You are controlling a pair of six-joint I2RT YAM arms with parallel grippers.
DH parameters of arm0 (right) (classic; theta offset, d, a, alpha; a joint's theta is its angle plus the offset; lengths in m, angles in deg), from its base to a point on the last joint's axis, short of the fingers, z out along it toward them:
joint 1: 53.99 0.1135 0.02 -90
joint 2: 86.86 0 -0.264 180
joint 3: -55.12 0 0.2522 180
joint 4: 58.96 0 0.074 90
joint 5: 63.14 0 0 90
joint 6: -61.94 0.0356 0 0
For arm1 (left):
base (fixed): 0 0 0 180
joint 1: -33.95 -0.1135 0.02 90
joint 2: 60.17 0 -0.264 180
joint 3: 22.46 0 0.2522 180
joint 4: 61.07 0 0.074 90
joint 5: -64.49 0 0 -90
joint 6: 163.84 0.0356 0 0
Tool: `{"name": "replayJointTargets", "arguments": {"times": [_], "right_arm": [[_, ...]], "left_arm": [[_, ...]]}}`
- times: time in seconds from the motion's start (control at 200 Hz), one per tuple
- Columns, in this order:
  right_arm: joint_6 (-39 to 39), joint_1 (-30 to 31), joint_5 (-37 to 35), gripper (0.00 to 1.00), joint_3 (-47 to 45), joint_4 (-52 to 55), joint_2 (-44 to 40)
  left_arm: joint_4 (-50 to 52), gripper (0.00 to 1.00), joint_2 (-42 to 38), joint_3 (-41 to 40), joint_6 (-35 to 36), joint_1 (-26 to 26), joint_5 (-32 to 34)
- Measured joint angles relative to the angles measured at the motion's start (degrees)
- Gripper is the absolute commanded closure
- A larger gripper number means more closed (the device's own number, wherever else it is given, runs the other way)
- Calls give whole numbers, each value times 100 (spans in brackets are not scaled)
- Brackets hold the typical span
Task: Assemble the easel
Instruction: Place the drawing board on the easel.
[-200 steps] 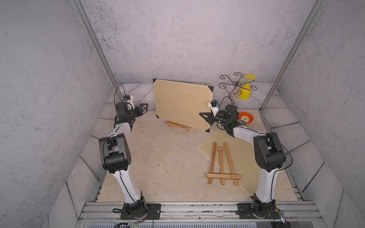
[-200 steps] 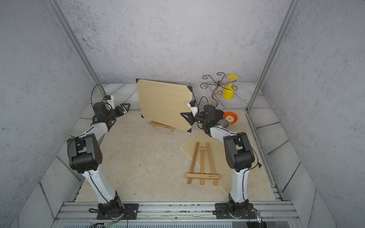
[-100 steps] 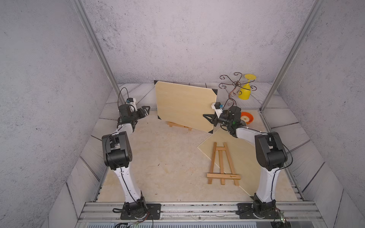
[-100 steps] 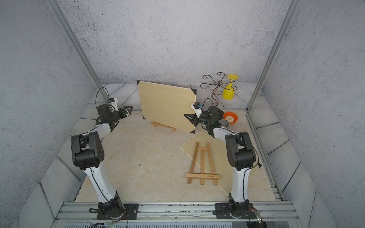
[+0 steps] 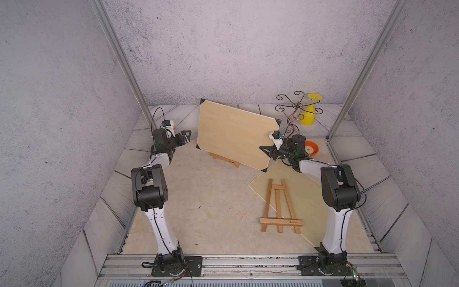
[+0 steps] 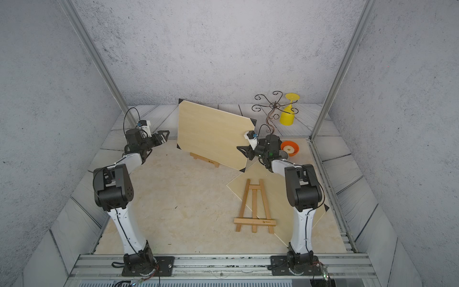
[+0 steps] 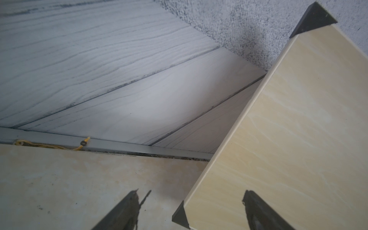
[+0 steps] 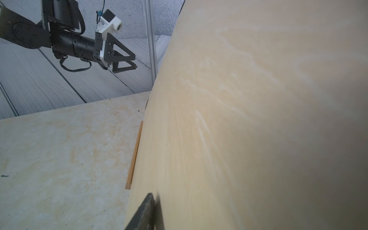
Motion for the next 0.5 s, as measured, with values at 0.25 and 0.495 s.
{"name": "replayJointTargets", "arguments": {"times": [0.25, 0.495], "right_arm": [[-271, 33, -24, 64, 92, 48, 17], [-476, -26, -4, 50, 444, 308, 247]], "left_arm": [[4, 15, 284, 26, 28, 7, -9], [-9, 15, 306, 68, 33, 17, -46]]}}
